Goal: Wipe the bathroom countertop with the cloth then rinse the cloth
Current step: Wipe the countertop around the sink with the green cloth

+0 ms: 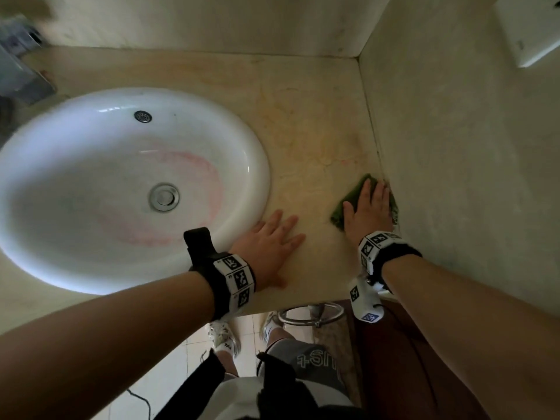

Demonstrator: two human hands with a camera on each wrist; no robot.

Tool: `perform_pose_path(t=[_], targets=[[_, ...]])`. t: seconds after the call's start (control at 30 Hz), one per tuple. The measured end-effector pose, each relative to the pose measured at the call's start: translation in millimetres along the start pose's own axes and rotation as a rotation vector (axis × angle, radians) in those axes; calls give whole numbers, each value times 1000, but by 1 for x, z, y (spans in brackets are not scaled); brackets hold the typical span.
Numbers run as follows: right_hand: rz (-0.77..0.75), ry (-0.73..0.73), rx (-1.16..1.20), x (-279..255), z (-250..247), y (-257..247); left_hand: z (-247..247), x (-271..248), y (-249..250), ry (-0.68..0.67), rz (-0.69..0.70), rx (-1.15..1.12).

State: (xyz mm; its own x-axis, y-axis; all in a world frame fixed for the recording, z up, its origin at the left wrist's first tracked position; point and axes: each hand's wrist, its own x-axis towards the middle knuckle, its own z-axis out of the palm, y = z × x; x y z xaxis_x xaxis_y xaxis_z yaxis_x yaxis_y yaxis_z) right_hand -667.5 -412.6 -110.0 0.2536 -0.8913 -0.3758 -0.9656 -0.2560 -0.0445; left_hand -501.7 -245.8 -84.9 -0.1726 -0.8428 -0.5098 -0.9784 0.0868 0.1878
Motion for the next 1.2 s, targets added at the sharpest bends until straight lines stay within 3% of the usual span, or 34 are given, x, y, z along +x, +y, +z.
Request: perform_pose_path(t=[0.33,0.5,0.6,0.67,0.8,0.97,1.2], targets=[[-165,-58,-114,87,-40,-57,-6,7,-3,-45,28,-21],[-525,-73,-199,50,-24,-110,-8,7,-5,-42,25,-21],[-629,-114,-245,20,-13,-98,-10,7,-3,-38,16,10],[-594,-127,-248,13,-10,-72,-10,6,-3,-55,21,8],[-364,-126,-190,20,-13,-26,-8,5,-5,-53,42,-15],[-174,-85,-124,62,-29,-44,-6,7,-5,-33,45,-64],[-397,-80,-159,88,-34,-117,-5,10,-8,-33,49,-47]])
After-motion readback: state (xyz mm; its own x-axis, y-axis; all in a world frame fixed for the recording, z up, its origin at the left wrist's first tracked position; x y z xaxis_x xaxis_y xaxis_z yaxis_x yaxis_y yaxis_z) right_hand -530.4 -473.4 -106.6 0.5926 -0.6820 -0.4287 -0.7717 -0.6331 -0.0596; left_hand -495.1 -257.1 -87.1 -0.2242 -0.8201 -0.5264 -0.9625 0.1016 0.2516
